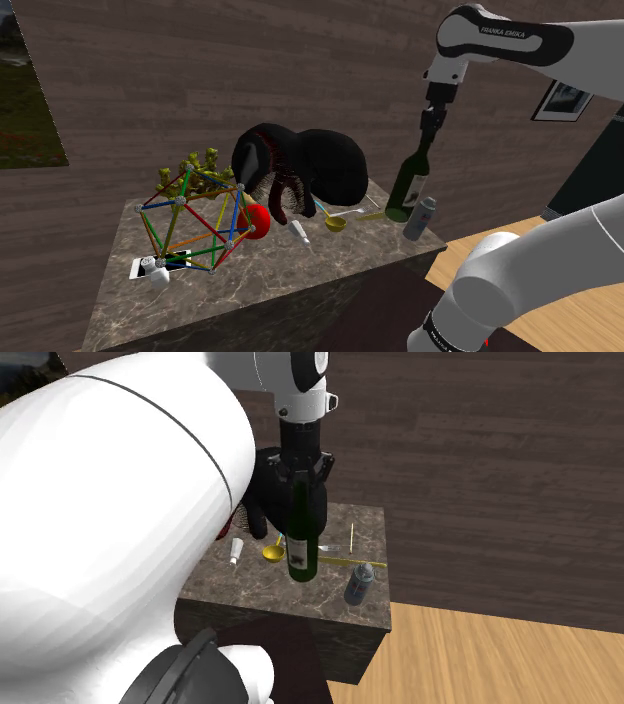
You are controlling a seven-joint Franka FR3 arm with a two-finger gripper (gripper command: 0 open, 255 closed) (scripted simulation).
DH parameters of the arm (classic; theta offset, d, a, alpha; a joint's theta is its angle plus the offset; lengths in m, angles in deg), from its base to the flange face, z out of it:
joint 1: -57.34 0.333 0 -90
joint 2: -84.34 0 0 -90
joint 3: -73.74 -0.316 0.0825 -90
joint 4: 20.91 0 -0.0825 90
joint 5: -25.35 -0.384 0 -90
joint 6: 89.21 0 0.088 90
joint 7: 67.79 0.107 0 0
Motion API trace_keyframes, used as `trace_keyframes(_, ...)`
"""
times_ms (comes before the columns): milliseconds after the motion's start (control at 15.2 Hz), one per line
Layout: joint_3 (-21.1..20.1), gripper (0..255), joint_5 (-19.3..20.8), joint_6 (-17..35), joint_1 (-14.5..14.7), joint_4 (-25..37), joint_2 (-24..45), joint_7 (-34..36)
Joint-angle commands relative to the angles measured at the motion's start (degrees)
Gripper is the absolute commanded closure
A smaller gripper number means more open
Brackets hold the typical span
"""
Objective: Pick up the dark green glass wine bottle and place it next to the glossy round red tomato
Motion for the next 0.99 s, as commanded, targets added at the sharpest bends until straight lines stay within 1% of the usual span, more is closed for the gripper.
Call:
trace_keyframes(0,-0.1,255,-0.18,-1.33,0.12,1.77,0.46,-0.15)
trace_keyframes(264,-0.21,255,-0.52,-3.83,0.33,5.26,1.49,-0.5)
trace_keyframes(594,-5.55,255,-3.68,-3.59,2.19,4.09,1.45,6.77)
trace_keyframes(924,-10.46,255,-6.99,-3.01,4.29,4.43,2.92,13.68)
